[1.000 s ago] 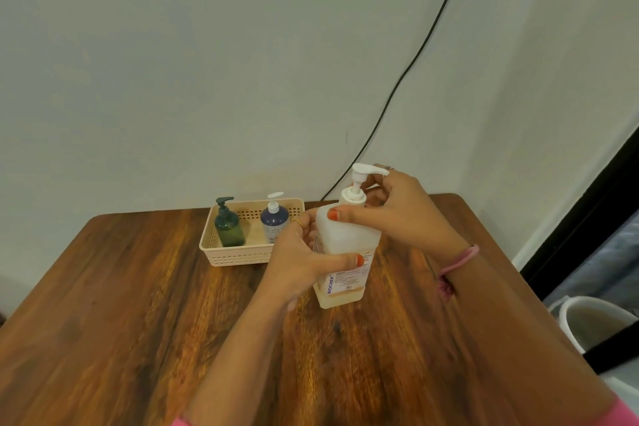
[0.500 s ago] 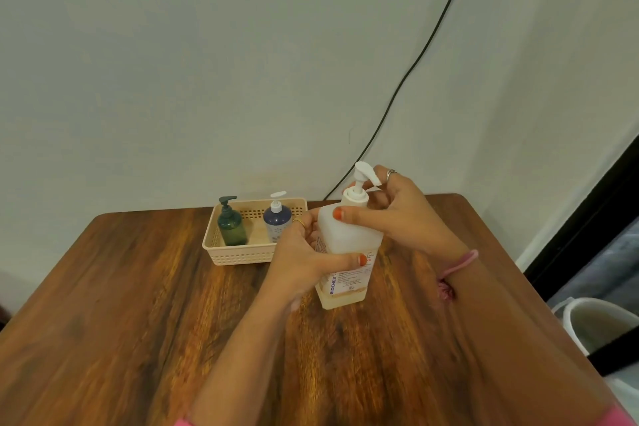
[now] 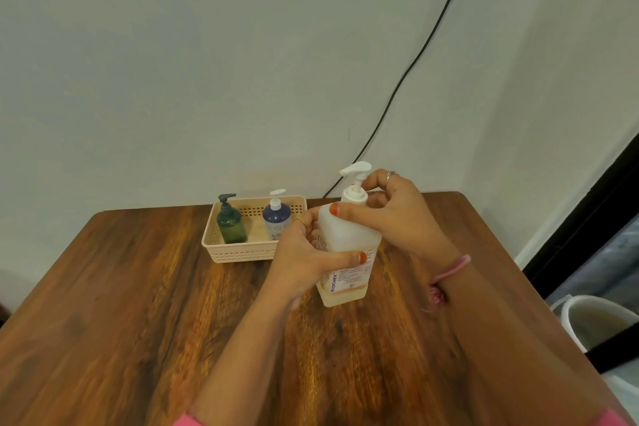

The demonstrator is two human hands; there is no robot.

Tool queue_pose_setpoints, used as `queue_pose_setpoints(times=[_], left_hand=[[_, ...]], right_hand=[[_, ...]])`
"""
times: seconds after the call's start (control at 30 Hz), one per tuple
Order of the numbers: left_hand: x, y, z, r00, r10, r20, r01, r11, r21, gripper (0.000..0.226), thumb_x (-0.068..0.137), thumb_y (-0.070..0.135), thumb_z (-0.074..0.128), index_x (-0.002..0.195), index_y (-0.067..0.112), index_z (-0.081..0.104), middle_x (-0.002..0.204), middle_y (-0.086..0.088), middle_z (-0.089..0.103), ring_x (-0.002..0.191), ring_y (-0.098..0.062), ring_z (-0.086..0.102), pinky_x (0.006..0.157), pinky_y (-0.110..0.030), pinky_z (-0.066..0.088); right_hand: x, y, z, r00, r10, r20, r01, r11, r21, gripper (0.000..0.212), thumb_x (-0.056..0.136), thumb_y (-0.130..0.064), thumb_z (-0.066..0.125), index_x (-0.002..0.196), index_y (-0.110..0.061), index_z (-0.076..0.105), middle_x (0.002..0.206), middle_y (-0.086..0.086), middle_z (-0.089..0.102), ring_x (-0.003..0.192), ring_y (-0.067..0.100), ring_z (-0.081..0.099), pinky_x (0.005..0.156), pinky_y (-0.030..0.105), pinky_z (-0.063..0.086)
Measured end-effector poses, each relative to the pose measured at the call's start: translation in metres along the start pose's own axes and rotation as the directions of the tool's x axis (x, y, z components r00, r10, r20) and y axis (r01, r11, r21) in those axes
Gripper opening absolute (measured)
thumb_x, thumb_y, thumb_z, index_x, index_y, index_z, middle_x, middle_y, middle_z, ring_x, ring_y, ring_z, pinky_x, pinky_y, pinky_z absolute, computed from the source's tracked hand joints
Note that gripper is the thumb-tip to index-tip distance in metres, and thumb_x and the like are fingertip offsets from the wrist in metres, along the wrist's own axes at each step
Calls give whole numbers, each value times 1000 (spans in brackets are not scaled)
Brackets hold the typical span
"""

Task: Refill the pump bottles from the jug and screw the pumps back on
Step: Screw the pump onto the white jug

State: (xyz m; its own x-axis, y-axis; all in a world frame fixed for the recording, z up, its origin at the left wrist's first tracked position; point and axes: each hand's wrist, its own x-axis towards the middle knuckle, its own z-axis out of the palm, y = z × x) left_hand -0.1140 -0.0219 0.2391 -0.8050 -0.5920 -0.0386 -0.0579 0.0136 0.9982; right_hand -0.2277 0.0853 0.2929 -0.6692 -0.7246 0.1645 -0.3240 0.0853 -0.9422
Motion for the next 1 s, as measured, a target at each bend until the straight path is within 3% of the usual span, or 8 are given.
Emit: queue_pose_setpoints(times=[0.1,0.2,0.27,0.53,0.67,0.73,0.9,1.0], left_hand=[[1,-1,1,1000,4,0,-4,1000,25,73,53,10,94,114,29,60,109,5,71,100,-11,68,80,-34,60],[2,-3,-4,1000,-3,-8,3,1000,31,77,52,12,94,119,26,59,110,4,71,101,-12,68,82,-37,60],[3,-3,-6,1000,-5,3,5,1000,27,78,52,11,94,121,25,59,110,3,71,101,-12,68,81,-35,60],[4,-5,1,999,26,-41,-24,999,44,73,52,10,94,114,28,60,106,5,71,96,-8,68,82,-35,60],[6,-3,-4,999,21,-36,-20,999,27,74,52,9,94,114,29,60,107,4,71,98,-10,68,83,-35,59],[7,-3,-5,1000,16,-26,-15,999,32,76,51,9,94,117,27,59,109,3,70,101,-12,67,84,-35,59],[7,-4,-3,999,38,-24,-37,998,55,73,53,9,93,115,30,58,109,7,69,98,-8,67,78,-28,59],[8,-4,-5,999,27,-21,-26,999,47,70,54,10,93,111,34,58,108,7,69,99,-8,67,79,-28,59]], right_hand=[[1,3,3,999,15,-42,-18,998,-66,45,65,-38,83,96,-17,57,80,-1,73,71,8,70,57,23,55],[2,2,-8,968,71,242,-105,986,131,51,71,-28,76,117,-18,56,100,3,73,90,16,71,73,30,58],[1,3,-14,947,32,320,-103,973,208,47,76,-21,71,121,-16,58,107,5,72,98,20,69,81,33,57],[3,20,16,982,61,-178,-42,993,110,49,56,-35,90,88,-15,57,83,5,72,76,18,70,65,37,58],[3,17,2,980,65,186,-121,945,305,52,69,-23,79,115,-17,54,101,3,73,96,19,69,75,30,56],[3,13,-5,963,26,269,-113,943,312,49,79,-14,71,126,-15,54,107,1,72,102,18,68,82,31,55],[5,20,13,998,38,-59,-26,982,188,43,66,-25,86,99,-13,63,93,5,74,85,19,71,73,37,58],[8,24,13,998,63,-3,-61,974,217,53,65,-31,85,107,-13,58,99,4,73,91,18,70,75,35,58]])
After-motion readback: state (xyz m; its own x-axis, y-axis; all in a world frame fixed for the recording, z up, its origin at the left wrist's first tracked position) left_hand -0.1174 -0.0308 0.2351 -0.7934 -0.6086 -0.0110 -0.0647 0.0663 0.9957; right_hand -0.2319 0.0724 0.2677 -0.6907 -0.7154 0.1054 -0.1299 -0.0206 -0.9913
